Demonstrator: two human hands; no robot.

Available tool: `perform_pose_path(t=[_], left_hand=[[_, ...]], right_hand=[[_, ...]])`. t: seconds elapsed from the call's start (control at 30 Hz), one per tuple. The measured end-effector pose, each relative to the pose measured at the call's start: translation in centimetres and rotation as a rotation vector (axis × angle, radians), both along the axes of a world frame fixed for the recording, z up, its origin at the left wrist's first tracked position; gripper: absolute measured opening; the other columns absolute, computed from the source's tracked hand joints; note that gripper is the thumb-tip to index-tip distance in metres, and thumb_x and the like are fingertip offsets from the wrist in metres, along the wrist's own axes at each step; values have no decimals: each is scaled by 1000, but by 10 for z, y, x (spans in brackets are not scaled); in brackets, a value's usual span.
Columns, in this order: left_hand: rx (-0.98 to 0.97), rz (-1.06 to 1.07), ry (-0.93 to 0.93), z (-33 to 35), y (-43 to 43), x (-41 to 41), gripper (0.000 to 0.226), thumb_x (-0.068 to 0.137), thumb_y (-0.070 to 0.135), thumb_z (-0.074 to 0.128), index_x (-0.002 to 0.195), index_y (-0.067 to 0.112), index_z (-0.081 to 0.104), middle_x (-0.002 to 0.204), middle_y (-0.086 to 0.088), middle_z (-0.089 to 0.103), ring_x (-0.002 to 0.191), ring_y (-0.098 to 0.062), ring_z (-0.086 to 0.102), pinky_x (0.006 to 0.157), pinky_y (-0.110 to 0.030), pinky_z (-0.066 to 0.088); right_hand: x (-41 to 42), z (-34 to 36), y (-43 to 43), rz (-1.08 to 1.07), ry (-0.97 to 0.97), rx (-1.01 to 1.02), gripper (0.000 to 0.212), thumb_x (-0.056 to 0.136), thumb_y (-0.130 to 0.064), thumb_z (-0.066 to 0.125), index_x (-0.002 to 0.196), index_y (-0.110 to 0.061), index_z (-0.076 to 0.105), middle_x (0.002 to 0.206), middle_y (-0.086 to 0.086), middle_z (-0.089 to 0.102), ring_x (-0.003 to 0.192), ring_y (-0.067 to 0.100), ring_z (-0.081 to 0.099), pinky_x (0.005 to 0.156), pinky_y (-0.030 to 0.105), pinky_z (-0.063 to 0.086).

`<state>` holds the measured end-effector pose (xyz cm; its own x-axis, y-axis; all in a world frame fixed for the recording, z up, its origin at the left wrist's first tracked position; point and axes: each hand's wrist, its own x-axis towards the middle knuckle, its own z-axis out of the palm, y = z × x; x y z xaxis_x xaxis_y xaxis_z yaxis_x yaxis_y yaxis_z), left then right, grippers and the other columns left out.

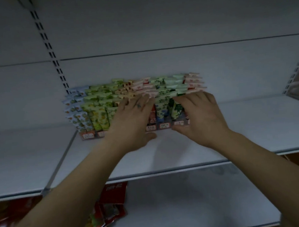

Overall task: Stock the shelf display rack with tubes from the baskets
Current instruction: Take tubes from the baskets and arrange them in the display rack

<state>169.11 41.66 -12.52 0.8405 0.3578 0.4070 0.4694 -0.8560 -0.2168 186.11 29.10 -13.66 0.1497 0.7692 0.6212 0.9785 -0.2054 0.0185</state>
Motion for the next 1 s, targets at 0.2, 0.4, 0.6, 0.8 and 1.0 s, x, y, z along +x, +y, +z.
perform_pose_path(t=[0.2,0.4,0.6,0.8,1.0], left_hand=[[-76,6,59,-14,-61,-27,83,82,68,52,147,21,28,143,-3,39,131,-27,33,103,-43,28],[-230,-183,132,-80,-121,-32,61,83,60,57,130,22,50,120,-2,55,109,-24,50,88,-37,40],[-502,-147,412,-175,-152,-24,54,89,53,55,131,21,47,131,-2,50,121,-23,44,97,-36,37],[-689,-95,657,-280,-182,-26,47,89,42,59,128,16,52,128,-8,53,116,-27,49,94,-39,40],[-611,-165,829,-340,-199,-18,26,93,21,53,115,8,57,116,-14,58,108,-31,52,99,-43,37]], right_hand=[[-21,-6,-56,-34,90,-260,69,75,-59,67,130,-21,49,123,0,57,108,22,53,94,33,36],[-49,-60,-124,-52,275,-671,63,80,-60,62,131,-28,46,131,-5,52,116,17,53,92,29,44],[-51,-155,-158,-92,270,-1186,56,82,-53,64,125,-19,49,119,4,58,103,23,56,83,33,47],[-53,-252,-173,-108,426,-1625,25,92,-32,60,99,-8,61,86,12,61,74,28,58,69,37,46],[-50,-312,-168,-84,473,-1757,41,97,-2,45,62,-20,32,62,7,24,53,20,28,64,34,35]])
